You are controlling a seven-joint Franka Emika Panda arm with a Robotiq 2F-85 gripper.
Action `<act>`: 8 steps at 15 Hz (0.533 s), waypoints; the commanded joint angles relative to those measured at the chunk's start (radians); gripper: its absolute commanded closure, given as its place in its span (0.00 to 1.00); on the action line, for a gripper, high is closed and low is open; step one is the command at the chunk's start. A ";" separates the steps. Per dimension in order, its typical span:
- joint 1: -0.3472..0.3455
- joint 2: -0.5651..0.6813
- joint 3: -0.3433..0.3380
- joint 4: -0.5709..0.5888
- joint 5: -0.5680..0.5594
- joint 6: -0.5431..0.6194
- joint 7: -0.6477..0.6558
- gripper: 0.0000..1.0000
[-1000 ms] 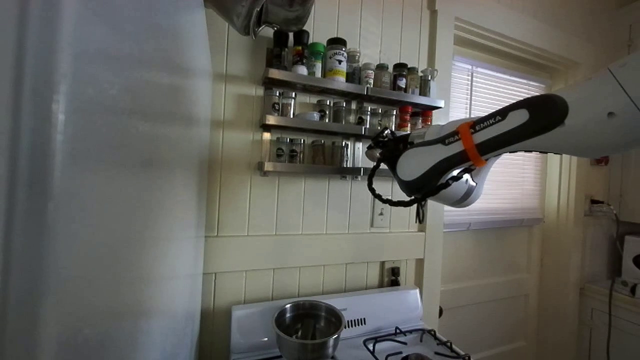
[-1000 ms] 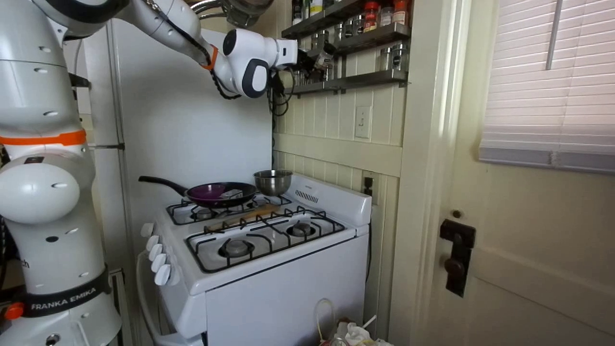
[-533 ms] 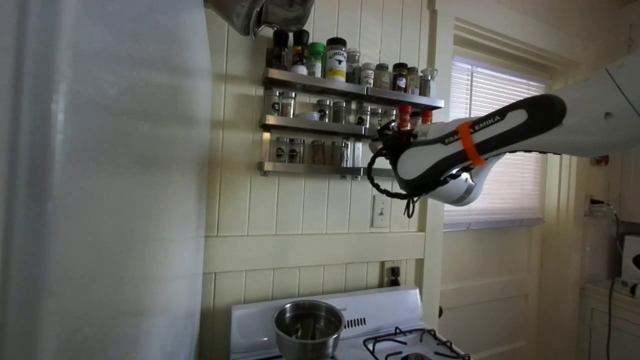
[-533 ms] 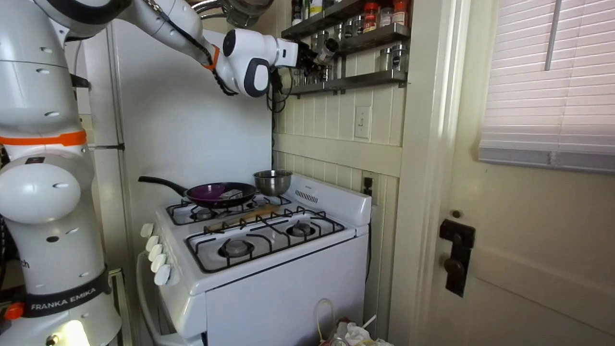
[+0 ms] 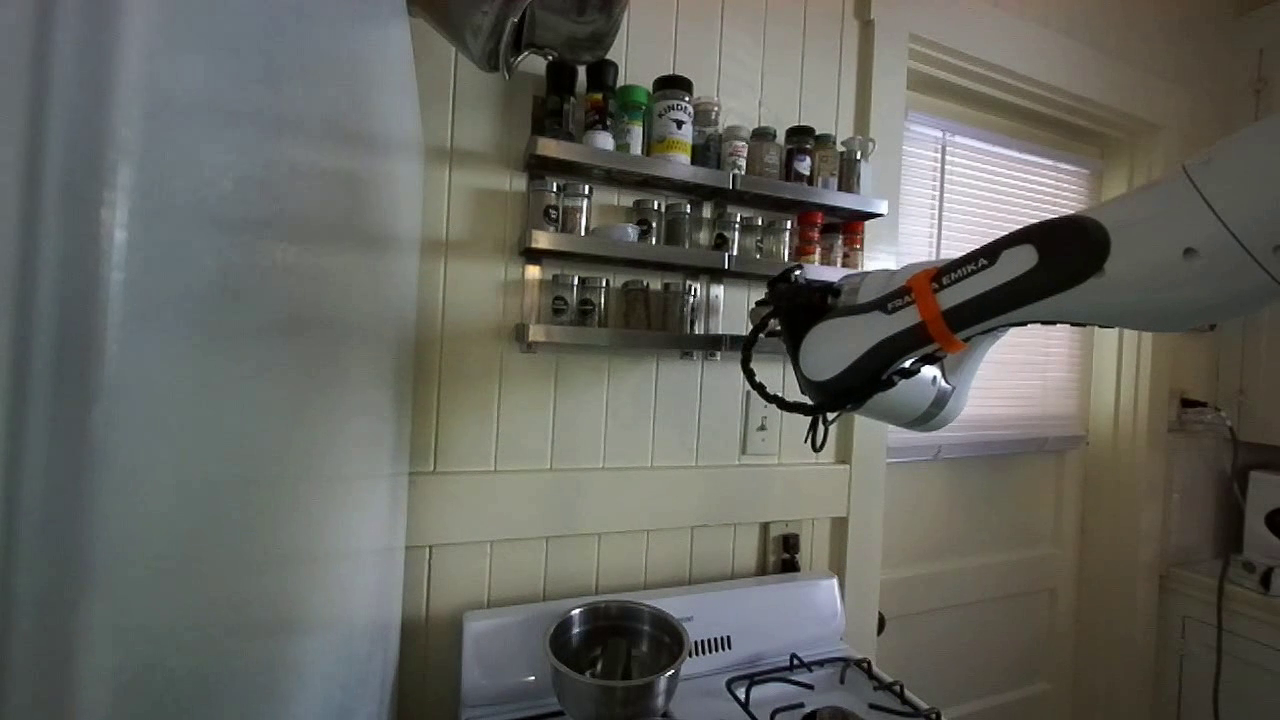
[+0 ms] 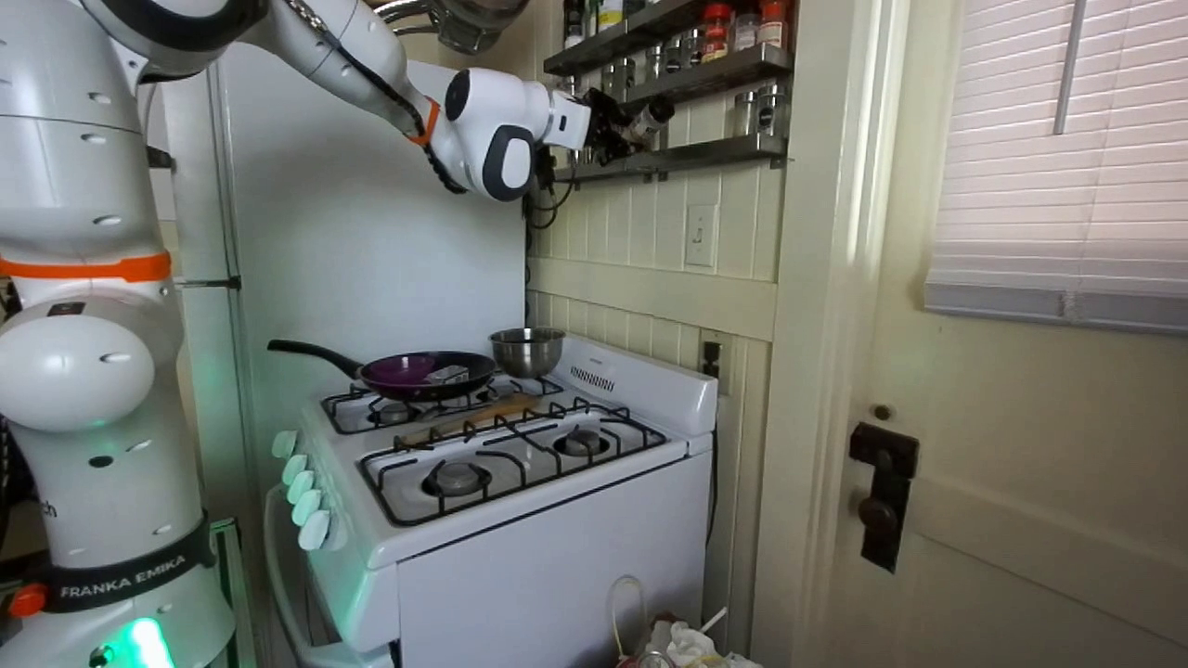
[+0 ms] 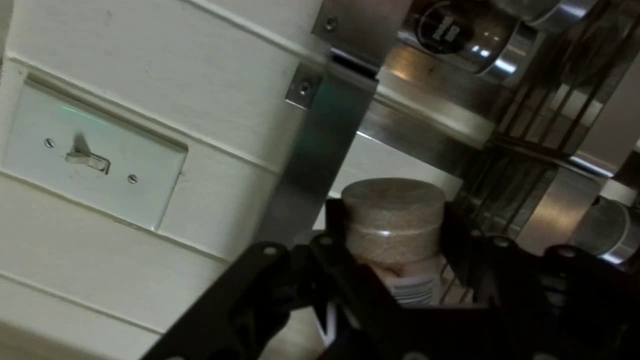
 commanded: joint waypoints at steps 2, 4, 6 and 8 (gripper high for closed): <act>0.003 0.013 -0.001 0.014 -0.020 -0.013 0.029 0.75; 0.004 0.024 -0.004 0.036 -0.048 -0.018 0.064 0.75; 0.002 0.030 -0.006 0.048 -0.067 -0.016 0.092 0.75; -0.001 0.035 -0.007 0.058 -0.070 -0.016 0.113 0.75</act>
